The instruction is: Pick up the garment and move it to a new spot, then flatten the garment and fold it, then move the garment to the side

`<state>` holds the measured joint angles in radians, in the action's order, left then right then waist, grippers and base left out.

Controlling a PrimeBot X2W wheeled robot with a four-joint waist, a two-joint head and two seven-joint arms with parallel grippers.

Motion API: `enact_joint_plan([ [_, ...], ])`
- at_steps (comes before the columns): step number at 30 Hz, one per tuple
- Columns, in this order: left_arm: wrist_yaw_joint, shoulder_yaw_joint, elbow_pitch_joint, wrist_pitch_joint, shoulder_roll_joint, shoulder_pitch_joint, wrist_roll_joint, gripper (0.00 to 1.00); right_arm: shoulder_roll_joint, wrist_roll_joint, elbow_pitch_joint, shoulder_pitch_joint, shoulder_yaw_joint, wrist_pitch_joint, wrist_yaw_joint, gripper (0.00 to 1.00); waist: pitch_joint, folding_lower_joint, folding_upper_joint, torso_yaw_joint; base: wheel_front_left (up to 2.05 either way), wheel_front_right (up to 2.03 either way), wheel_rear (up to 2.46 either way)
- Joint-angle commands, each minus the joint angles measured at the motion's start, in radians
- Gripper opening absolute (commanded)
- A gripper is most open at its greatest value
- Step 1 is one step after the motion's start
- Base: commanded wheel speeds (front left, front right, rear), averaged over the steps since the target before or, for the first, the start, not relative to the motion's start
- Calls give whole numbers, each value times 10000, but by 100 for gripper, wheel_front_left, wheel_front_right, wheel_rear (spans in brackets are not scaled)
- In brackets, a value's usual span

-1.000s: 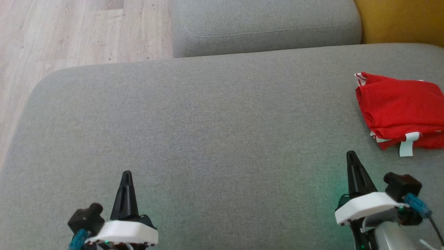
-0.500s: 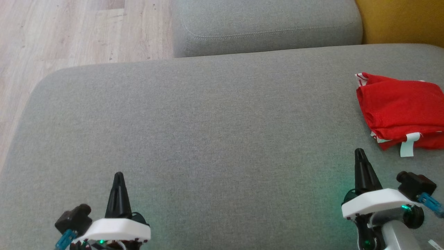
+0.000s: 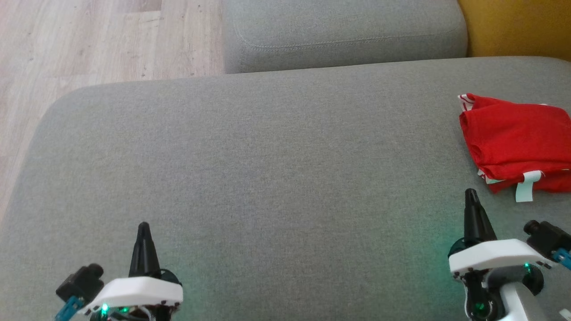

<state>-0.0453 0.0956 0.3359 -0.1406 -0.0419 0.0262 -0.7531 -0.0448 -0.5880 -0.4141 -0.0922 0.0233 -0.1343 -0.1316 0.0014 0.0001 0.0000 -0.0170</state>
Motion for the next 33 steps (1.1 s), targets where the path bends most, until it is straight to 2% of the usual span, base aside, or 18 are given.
enact_joint_plan([
  [1, -92, -231, -379, 55, -27, 530, -211, 0, -29, -267, 396, -371, 15, 58, 3, 0, 0, -1, 0, 2, 0, 0, 0],
  [33, -381, -938, -578, 998, -48, 640, -3382, 0, -39, -4043, 889, -290, 354, 977, 5, 0, 7, -1, 0, 66, 0, 0, 0],
])
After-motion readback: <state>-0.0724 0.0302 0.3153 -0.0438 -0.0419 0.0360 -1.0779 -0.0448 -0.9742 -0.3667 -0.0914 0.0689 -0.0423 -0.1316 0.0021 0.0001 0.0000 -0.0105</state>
